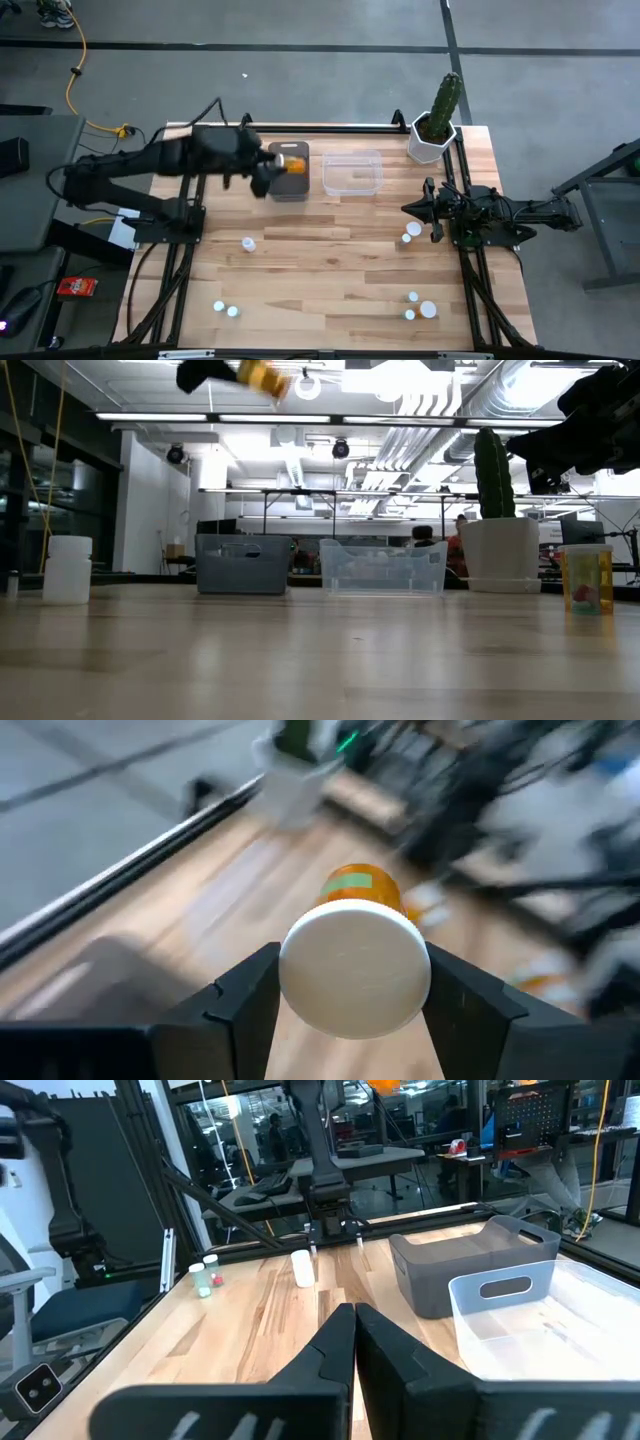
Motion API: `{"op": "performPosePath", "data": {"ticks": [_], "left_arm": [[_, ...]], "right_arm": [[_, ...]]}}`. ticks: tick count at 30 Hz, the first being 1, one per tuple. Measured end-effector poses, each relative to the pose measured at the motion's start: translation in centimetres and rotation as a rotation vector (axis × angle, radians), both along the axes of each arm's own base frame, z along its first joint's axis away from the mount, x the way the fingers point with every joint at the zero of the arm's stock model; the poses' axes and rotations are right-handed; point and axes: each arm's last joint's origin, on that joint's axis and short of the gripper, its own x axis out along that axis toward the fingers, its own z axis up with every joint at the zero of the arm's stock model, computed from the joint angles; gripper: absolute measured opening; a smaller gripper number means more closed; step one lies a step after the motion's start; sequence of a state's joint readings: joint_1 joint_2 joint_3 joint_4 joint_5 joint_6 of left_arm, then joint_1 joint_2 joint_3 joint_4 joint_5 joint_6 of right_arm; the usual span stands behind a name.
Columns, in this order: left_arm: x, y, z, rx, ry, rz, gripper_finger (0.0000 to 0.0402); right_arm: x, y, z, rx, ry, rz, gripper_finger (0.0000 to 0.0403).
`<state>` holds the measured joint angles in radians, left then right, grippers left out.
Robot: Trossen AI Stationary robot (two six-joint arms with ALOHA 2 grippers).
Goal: Pick and place medicine bottles into bin by pill shape (circle, oval)
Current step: Put the top left orange capsule bottle into the black bin
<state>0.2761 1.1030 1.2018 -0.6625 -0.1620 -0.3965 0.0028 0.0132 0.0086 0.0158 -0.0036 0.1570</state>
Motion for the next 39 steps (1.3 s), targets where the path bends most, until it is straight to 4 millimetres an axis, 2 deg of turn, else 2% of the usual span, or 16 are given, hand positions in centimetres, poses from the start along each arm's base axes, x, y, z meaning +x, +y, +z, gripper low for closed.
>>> {"op": "performPosePath", "data": {"ticks": [4,8,13,17,23,28,39], "left_arm": [[1.0,3.6,-1.3,-0.049,0.291,0.018,0.0193],[2.2,7.0,-4.3,-0.077,0.575,-0.033,0.0193],[3.8,10.7,-8.5,-0.064,0.769,-0.147,0.0193],[4.6,12.9,-11.7,-0.096,0.88,-0.213,0.0193],[5.2,14.6,-15.2,-0.146,0.98,-0.269,0.0193],[5.6,15.1,-17.1,-0.157,1.044,-0.283,0.0195],[6.1,15.7,-17.3,-0.052,1.07,-0.243,0.02]], "right_arm": [[0.0,0.0,0.0,0.0,0.0,0.0,0.0005],[0.0,0.0,0.0,0.0,0.0,0.0,0.0005],[0.0,0.0,0.0,0.0,0.0,0.0,0.0005],[0.0,0.0,0.0,0.0,0.0,0.0,0.0005],[0.0,0.0,0.0,0.0,0.0,0.0,0.0005],[0.0,0.0,0.0,0.0,0.0,0.0,0.0005],[0.0,0.0,0.0,0.0,0.0,0.0,0.0005]]}}
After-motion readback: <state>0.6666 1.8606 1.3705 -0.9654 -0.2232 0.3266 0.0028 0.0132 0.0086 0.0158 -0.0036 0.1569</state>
